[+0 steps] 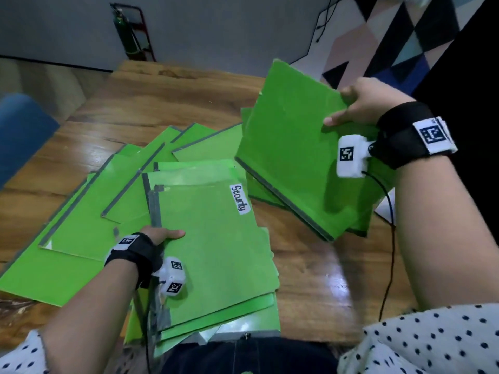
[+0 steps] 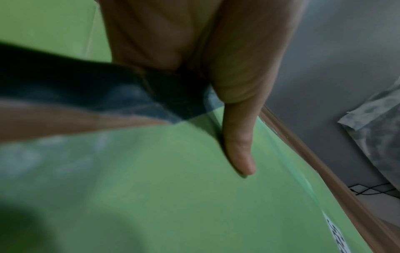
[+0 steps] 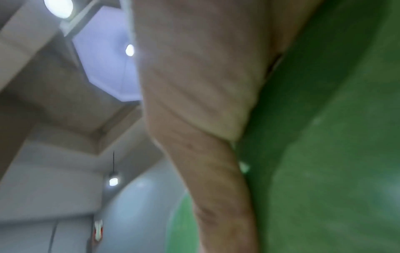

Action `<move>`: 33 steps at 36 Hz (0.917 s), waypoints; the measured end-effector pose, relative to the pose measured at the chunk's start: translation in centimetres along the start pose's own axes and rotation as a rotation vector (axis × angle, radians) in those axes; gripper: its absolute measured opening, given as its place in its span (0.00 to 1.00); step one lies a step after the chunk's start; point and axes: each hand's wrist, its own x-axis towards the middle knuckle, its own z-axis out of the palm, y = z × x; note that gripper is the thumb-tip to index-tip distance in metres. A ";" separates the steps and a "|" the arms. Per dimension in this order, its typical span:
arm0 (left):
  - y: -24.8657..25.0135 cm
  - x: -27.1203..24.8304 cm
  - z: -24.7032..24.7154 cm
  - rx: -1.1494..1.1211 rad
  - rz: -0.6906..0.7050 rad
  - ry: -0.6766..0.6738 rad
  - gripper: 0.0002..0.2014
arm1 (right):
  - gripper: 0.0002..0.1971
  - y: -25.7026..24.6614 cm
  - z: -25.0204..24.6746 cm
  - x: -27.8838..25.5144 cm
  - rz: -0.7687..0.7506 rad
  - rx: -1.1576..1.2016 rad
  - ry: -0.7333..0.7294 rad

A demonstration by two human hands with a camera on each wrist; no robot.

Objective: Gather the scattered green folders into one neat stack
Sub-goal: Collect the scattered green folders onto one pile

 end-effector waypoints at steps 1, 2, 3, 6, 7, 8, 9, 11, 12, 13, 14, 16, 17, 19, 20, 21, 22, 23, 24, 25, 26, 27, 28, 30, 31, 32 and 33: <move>0.0 -0.1 0.0 -0.006 0.001 0.001 0.41 | 0.42 -0.2 -0.4 -0.3 -0.011 0.093 0.017; 0.1 -0.3 -0.1 -0.011 -0.002 0.005 0.41 | 0.42 -0.3 -0.5 -0.5 -0.018 0.178 0.036; 0.0 -0.5 -0.1 -0.019 0.002 0.009 0.41 | 0.38 -0.5 -0.3 -0.7 -0.028 0.261 0.052; -0.1 -0.7 0.0 -0.037 0.009 0.015 0.42 | 0.13 -0.9 2.0 -1.1 -0.023 0.515 0.027; -0.2 -0.8 0.1 -0.051 0.019 0.018 0.41 | 0.09 -0.9 3.3 -1.3 -0.007 0.591 0.003; -0.2 -1.1 0.1 -0.075 0.028 0.025 0.42 | 0.08 -1.0 5.0 -1.3 0.019 0.643 -0.029; -0.2 -1.5 0.0 -0.111 0.037 0.021 0.43 | 0.07 -1.0 6.8 -1.3 0.048 0.672 -0.064; 0.2 -2.3 -0.2 -0.168 0.048 -0.015 0.50 | 0.10 -0.7 11.2 -1.0 0.133 0.696 -0.181; 0.4 -2.4 -0.2 -0.165 0.053 -0.042 0.52 | 0.13 -0.4 13.5 -0.9 0.182 0.690 -0.265; 0.4 -2.5 -0.3 -0.161 0.070 -0.058 0.51 | 0.14 -0.1 15.8 -1.0 0.226 0.656 -0.348; 0.5 -2.5 -0.3 -0.159 0.076 -0.056 0.49 | 0.16 0.1 17.9 -1.4 0.263 0.591 -0.417; 0.5 -2.5 -0.3 -0.167 0.060 -0.040 0.48 | 0.21 0.7 21.5 -2.1 0.327 0.456 -0.493; 0.5 -2.5 -0.2 -0.173 0.046 -0.035 0.49 | 0.23 1.0 23.0 -2.6 0.353 0.415 -0.508; 0.5 -2.4 0.0 -0.186 0.016 -0.026 0.49 | 0.22 1.3 24.9 -3.3 0.376 0.373 -0.537; 0.7 -2.5 0.2 -0.182 0.004 -0.024 0.49 | 0.21 1.1 25.6 -3.6 0.366 0.351 -0.551; 0.8 -2.5 0.3 -0.176 -0.004 -0.018 0.49 | 0.21 0.9 26.2 -3.7 0.342 0.330 -0.562; 1.0 -2.4 0.4 -0.171 -0.008 -0.003 0.49 | 0.21 0.6 26.7 -3.8 0.316 0.314 -0.565; 1.2 -2.5 0.5 -0.173 -0.011 0.011 0.49 | 0.23 0.2 26.9 -3.8 0.299 0.305 -0.555; 1.4 -2.6 0.6 -0.182 -0.015 0.028 0.48 | 0.25 -0.1 27.1 -3.8 0.286 0.307 -0.534; 1.6 -2.7 0.7 -0.189 -0.016 0.039 0.47 | 0.25 -0.5 27.2 -3.7 0.270 0.317 -0.517; 1.8 -2.6 0.8 -0.196 -0.015 0.038 0.46 | 0.24 -0.8 27.3 -3.7 0.252 0.329 -0.508; 1.9 -2.7 0.8 -0.207 -0.015 0.026 0.45 | 0.22 -1.2 27.5 -3.7 0.235 0.341 -0.501; 2.1 -2.8 0.8 -0.214 -0.015 0.013 0.44 | 0.21 -1.5 27.7 -3.7 0.224 0.355 -0.489; 2.3 -3.0 0.9 -0.243 -0.015 -0.005 0.43 | 0.20 -2.1 28.4 -3.8 0.218 0.385 -0.451; 2.4 -3.0 0.9 -0.277 -0.025 -0.006 0.43 | 0.20 -2.3 28.7 -3.8 0.217 0.389 -0.430; 2.4 -3.0 1.0 -0.307 -0.033 -0.003 0.44 | 0.20 -2.5 29.0 -3.8 0.219 0.378 -0.414; 2.5 -3.2 1.1 -0.330 -0.037 -0.006 0.44 | 0.20 -2.6 29.0 -3.8 0.222 0.361 -0.407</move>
